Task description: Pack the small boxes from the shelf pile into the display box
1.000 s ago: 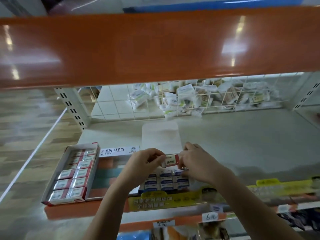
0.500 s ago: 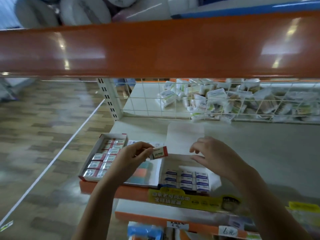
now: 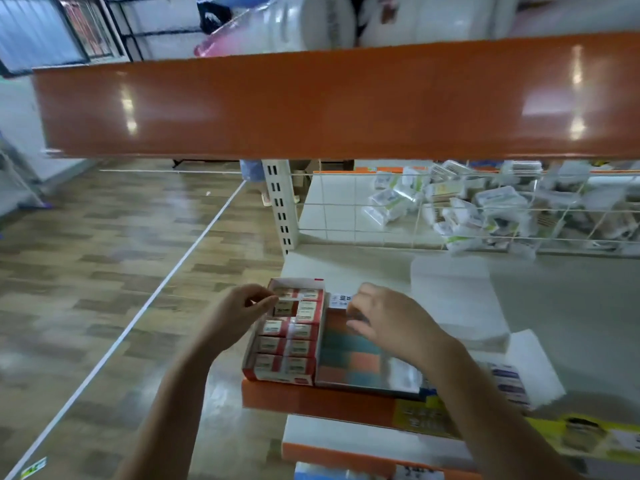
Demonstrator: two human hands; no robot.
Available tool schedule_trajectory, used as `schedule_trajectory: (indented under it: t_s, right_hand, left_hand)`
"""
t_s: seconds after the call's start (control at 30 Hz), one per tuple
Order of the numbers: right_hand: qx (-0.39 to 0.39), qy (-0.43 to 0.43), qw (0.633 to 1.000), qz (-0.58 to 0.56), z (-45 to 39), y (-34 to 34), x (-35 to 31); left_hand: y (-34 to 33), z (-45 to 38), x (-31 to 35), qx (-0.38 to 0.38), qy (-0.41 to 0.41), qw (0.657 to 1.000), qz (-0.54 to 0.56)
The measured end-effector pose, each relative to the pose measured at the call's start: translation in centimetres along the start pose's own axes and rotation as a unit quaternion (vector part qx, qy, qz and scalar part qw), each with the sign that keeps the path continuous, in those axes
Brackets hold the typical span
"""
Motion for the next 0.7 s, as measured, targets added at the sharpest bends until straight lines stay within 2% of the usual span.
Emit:
schedule_trajectory:
  t_s: [0.27, 0.43, 0.7]
  right_hand:
    - [0.0, -0.063, 0.998, -0.018, -2.9, -3.8, -2.5]
    - [0.009, -0.097, 0.995, -0.038, -3.1, -4.6, -2.5]
    - [0.047, -0.14, 0.988, -0.046, -2.8, -5.3, -3.1]
  left_hand:
    - [0.6, -1.5, -2.6, -0.066, -0.028, 0.991, -0.115]
    - [0.0, -2.3, -2.3, -0.123, -0.061, 0.981, -0.136]
    - [0.1, -3.7, -2.2, -0.165, -0.096, 0.968, -0.162]
Point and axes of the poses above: each hand's wrist, its own z-axis away from the middle knuckle, its own y-axis out of the back of the hand, x = y × z, the point moved 3 cm from there along -z, towards the middle knuckle, and after that the axes turned 12 degrees about -y, right-handed, at the moved point
